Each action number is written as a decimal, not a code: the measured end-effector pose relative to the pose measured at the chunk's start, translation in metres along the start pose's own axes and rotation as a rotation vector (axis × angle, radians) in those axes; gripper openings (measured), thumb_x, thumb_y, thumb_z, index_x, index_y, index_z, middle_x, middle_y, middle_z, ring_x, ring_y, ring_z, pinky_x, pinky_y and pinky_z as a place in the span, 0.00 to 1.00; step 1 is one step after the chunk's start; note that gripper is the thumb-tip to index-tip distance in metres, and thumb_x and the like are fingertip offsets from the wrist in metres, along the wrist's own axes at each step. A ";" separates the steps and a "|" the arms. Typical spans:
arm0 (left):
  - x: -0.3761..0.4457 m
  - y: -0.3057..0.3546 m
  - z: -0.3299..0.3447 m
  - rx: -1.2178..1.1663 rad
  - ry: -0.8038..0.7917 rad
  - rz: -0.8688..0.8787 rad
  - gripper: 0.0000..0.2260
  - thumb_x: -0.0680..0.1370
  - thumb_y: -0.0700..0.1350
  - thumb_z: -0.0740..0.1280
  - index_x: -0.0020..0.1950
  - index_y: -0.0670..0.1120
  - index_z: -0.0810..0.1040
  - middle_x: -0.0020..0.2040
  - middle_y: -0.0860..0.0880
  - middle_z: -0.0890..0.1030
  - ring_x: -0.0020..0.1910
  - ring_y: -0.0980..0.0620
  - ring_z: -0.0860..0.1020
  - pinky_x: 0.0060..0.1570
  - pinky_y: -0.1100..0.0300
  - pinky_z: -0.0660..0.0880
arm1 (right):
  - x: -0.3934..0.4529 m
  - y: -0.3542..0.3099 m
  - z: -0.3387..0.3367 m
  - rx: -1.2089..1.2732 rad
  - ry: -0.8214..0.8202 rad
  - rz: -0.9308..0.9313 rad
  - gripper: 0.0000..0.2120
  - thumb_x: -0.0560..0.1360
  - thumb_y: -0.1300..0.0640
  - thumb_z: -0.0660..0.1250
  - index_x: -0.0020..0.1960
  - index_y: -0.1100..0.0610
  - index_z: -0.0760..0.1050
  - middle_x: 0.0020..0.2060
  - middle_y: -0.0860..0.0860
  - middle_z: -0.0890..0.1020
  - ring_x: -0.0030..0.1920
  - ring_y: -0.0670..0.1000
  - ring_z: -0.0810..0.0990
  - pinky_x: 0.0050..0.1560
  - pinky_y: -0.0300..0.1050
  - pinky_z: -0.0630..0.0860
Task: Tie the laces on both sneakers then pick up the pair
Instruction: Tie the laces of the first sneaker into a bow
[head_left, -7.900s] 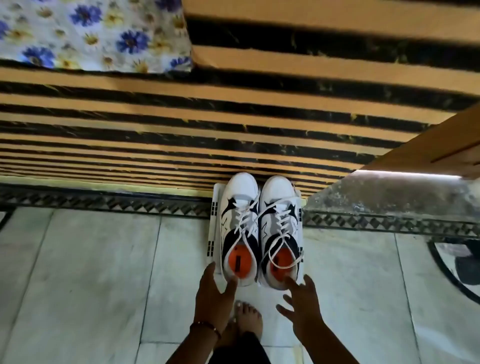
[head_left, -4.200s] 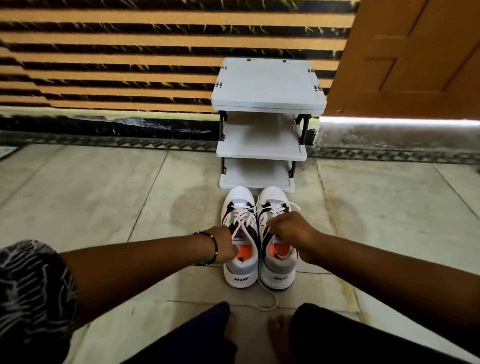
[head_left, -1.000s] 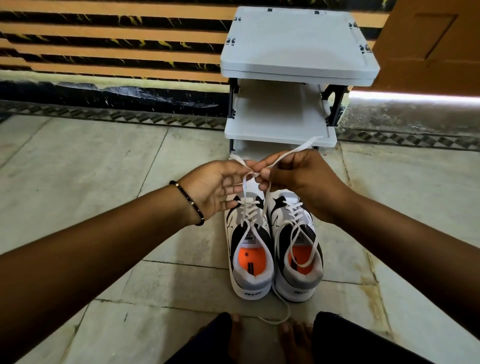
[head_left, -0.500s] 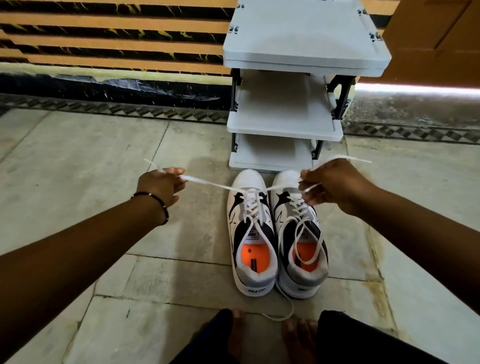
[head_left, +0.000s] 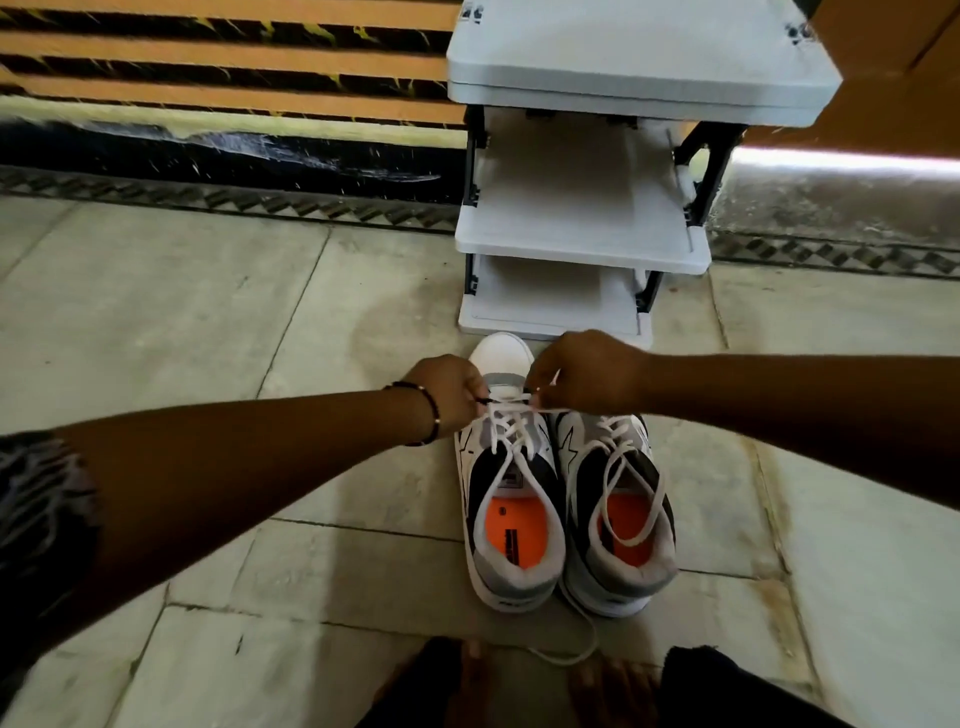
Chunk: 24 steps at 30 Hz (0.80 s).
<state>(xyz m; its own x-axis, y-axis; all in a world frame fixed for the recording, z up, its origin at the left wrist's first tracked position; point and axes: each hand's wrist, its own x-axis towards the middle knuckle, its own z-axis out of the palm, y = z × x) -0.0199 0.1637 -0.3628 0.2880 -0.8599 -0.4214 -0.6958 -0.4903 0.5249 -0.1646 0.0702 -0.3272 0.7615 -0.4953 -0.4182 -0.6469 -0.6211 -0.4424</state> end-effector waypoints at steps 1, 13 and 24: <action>0.002 0.002 0.006 -0.015 0.015 0.007 0.08 0.72 0.39 0.67 0.51 0.42 0.81 0.54 0.44 0.82 0.55 0.46 0.79 0.52 0.63 0.71 | 0.006 0.000 0.011 -0.046 -0.014 -0.005 0.13 0.73 0.52 0.67 0.55 0.58 0.80 0.53 0.53 0.83 0.50 0.52 0.79 0.47 0.41 0.71; -0.013 0.009 0.015 0.020 0.159 0.153 0.09 0.75 0.38 0.62 0.50 0.40 0.80 0.50 0.38 0.82 0.52 0.41 0.78 0.45 0.62 0.69 | 0.004 0.004 0.032 0.035 0.180 -0.037 0.05 0.73 0.60 0.63 0.41 0.56 0.77 0.43 0.57 0.83 0.45 0.55 0.78 0.44 0.43 0.70; -0.045 0.013 -0.013 0.156 0.068 0.288 0.13 0.76 0.36 0.61 0.56 0.46 0.81 0.55 0.43 0.81 0.50 0.50 0.76 0.43 0.73 0.61 | -0.032 -0.004 0.022 0.306 0.170 -0.102 0.02 0.72 0.57 0.69 0.41 0.52 0.80 0.30 0.42 0.76 0.30 0.38 0.74 0.35 0.37 0.68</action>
<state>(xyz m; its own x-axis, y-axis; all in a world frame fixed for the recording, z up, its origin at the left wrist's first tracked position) -0.0337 0.1944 -0.3269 0.1047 -0.9700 -0.2193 -0.8461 -0.2027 0.4930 -0.1877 0.1017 -0.3292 0.8020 -0.5499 -0.2332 -0.5297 -0.4744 -0.7031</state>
